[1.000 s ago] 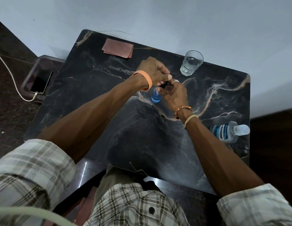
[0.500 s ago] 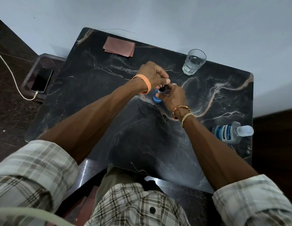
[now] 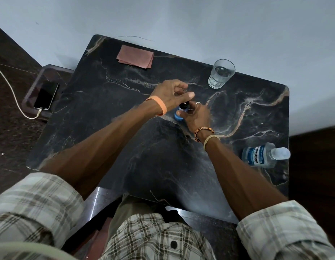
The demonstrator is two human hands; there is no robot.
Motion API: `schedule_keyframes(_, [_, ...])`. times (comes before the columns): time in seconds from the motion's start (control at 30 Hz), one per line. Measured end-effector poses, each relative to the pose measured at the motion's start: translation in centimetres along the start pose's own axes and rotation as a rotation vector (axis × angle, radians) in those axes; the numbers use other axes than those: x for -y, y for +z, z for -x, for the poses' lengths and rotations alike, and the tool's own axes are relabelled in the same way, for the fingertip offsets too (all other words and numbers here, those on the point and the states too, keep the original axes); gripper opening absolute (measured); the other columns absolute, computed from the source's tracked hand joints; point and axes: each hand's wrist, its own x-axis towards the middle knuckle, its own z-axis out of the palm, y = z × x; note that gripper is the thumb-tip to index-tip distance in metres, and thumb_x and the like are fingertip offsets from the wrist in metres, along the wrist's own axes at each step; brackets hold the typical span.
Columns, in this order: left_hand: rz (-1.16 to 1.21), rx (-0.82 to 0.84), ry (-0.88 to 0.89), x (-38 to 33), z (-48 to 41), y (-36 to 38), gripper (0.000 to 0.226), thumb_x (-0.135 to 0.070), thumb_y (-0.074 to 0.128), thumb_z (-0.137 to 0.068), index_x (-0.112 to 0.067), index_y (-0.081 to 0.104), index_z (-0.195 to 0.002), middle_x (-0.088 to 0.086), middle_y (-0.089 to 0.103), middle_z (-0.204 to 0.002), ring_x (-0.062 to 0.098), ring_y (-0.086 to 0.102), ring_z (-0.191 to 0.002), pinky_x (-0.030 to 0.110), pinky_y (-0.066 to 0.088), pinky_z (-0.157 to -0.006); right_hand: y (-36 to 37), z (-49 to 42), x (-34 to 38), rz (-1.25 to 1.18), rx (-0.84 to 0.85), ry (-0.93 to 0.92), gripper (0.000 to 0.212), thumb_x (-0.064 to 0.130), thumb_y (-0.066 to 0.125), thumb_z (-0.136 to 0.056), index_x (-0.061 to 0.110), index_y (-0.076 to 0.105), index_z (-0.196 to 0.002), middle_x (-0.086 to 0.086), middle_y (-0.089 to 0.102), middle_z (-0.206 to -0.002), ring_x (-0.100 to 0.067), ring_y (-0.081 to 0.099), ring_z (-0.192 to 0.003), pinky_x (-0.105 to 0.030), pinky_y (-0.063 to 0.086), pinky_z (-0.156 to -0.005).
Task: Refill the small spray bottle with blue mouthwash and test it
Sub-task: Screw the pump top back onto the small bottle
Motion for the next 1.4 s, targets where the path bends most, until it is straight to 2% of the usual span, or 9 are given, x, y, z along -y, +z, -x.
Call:
schedule_keyframes(0.13, [0.050,-0.079,-0.003,1.1,1.0,0.7,0.043,-0.013,0.073,-0.079,-0.017,0.064,-0.121,0.001,0.069,-0.113,0.009,0.066,-0.098,0.031,0.055,-0.092,0.4,0.4,-0.2,0.047,-0.068,0.007,0.023,0.032,0.081,-0.073,0.024,0.075,-0.094,0.011,0.062,-0.066,-0.008,0.058,-0.062,-0.018,0.037,-0.053])
schedule_keyframes(0.3, [0.048,-0.055,0.009,1.6,1.8,2.3,0.061,-0.014,0.080,-0.068,-0.021,0.061,-0.126,-0.001,0.066,-0.114,0.007,0.064,-0.096,0.032,0.057,-0.087,1.1,0.5,-0.7,0.060,-0.090,0.020,0.012,0.038,0.068,-0.072,0.026,0.065,-0.073,0.001,0.064,-0.061,-0.021,0.062,-0.058,-0.033,0.047,-0.050])
schedule_keyframes(0.5, [-0.186,-0.166,0.030,1.7,1.1,3.4,0.054,-0.029,0.084,-0.070,-0.023,0.061,-0.119,-0.001,0.064,-0.107,0.013,0.061,-0.092,0.034,0.055,-0.086,1.7,0.4,-1.2,0.116,-0.071,-0.032,0.025,0.035,0.065,-0.085,0.017,0.071,-0.102,-0.006,0.069,-0.077,-0.023,0.065,-0.068,-0.039,0.054,-0.057])
schedule_keyframes(0.67, [-0.136,-0.140,0.029,1.7,0.8,3.4,0.049,-0.011,0.078,-0.072,-0.022,0.064,-0.118,-0.001,0.068,-0.106,0.013,0.064,-0.089,0.036,0.056,-0.086,1.6,0.5,-1.0,0.078,-0.081,-0.063,0.021,0.017,0.068,-0.082,0.016,0.069,-0.103,-0.005,0.070,-0.086,-0.022,0.064,-0.077,-0.042,0.054,-0.067])
schedule_keyframes(0.77, [-0.139,-0.129,0.030,1.9,0.8,3.3,0.053,-0.022,0.083,-0.071,-0.021,0.062,-0.120,0.001,0.065,-0.111,0.013,0.063,-0.091,0.033,0.056,-0.086,1.6,0.4,-1.0,0.118,-0.071,-0.072,0.024,0.017,0.067,-0.084,0.012,0.068,-0.108,-0.008,0.069,-0.092,-0.024,0.065,-0.081,-0.040,0.055,-0.072])
schedule_keyframes(0.93, [-0.222,-0.135,0.064,1.9,0.5,3.3,0.025,-0.025,0.081,-0.074,-0.024,0.070,-0.096,-0.003,0.067,-0.096,0.013,0.064,-0.085,0.034,0.057,-0.081,1.7,0.3,-1.1,0.117,-0.086,-0.077,0.022,0.016,0.066,-0.083,0.015,0.069,-0.105,-0.007,0.069,-0.088,-0.023,0.063,-0.078,-0.042,0.055,-0.069])
schedule_keyframes(1.03, [-0.237,-0.127,0.067,2.2,0.3,3.4,0.037,-0.032,0.082,-0.072,-0.023,0.068,-0.104,-0.005,0.063,-0.098,0.012,0.060,-0.090,0.027,0.051,-0.082,1.7,0.3,-1.1,0.112,-0.095,-0.093,0.026,0.014,0.065,-0.081,0.015,0.069,-0.107,-0.007,0.069,-0.088,-0.022,0.063,-0.077,-0.039,0.055,-0.068])
schedule_keyframes(1.27, [-0.336,-0.098,0.130,2.4,-0.2,2.8,0.018,-0.026,0.081,-0.072,-0.026,0.068,-0.085,-0.018,0.053,-0.074,0.003,0.049,-0.070,0.007,0.030,-0.062,1.6,0.1,-1.1,0.098,-0.091,-0.116,0.022,0.023,0.067,-0.082,0.015,0.068,-0.102,-0.006,0.070,-0.091,-0.022,0.064,-0.079,-0.036,0.054,-0.069])
schedule_keyframes(1.4, [-0.368,-0.020,0.168,2.3,-0.6,2.5,0.021,-0.026,0.082,-0.070,-0.021,0.064,-0.080,-0.009,0.059,-0.078,0.012,0.054,-0.074,0.028,0.047,-0.071,1.8,0.0,-1.2,0.128,-0.090,-0.119,0.026,0.023,0.069,-0.080,0.014,0.068,-0.104,-0.008,0.070,-0.093,-0.025,0.064,-0.083,-0.035,0.053,-0.071])
